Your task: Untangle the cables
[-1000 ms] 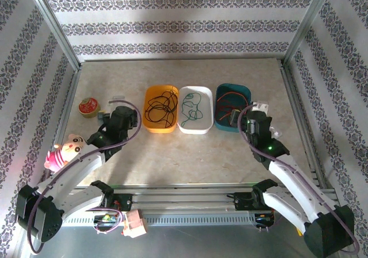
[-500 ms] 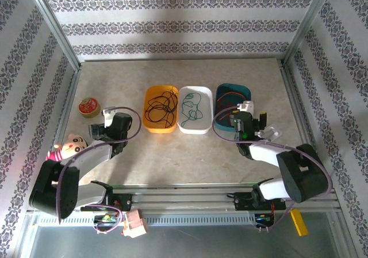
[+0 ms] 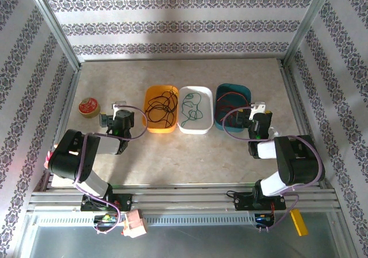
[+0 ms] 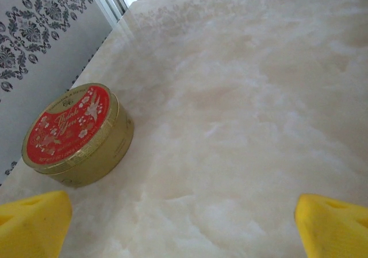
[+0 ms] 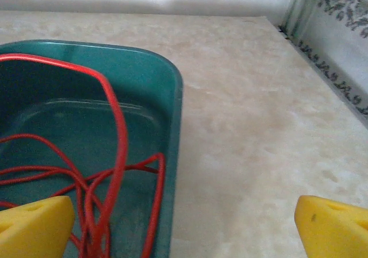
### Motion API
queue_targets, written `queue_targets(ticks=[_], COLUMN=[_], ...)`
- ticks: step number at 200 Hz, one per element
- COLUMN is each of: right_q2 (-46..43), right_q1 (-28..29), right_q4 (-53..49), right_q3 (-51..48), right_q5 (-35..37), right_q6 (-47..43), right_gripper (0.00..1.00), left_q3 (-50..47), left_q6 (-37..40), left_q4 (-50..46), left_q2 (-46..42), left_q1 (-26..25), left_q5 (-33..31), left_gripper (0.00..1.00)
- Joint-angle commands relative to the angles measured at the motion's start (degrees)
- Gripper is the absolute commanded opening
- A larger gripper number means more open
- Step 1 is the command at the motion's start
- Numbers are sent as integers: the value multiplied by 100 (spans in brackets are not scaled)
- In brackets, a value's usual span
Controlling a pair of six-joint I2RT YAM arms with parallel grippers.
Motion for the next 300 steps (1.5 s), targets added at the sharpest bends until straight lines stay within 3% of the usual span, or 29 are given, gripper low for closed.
queue_targets(ticks=[1,45,52,64,77,90,104,115,300], right_q2=[5,10,13,11,22,23,23,23,45], right_q1=[-51,215,215,224,223,215,215,213,4], right_q4=[190,324,326,334,319,285,282,274,142], right_q3=[110,83,77,76,96,110,115,110,112], right_q5=[-372,191,190,205,213,198,202,189,-257], right_q6=[184,7,11,14,32,45,51,55,168], right_gripper=[98,98,98,98,98,98,98,98,98], left_q3=[-202,-416,-550,-401,-509,-415,-492,-441,-478], left_q6=[16,-191,-137,-322,-187,-310,-219,-287,-220], left_q4=[977,1160,1978,973,1752,1158,1618,1323,1504], left_q2=[-209,9,239,-102,161,-28,121,31,74], left_q1=[228,805,825,868,870,878,878,878,870], left_q5=[481,2252,2145,2239,2186,2212,2201,2202,2192], left_gripper=[99,99,99,99,99,99,99,99,99])
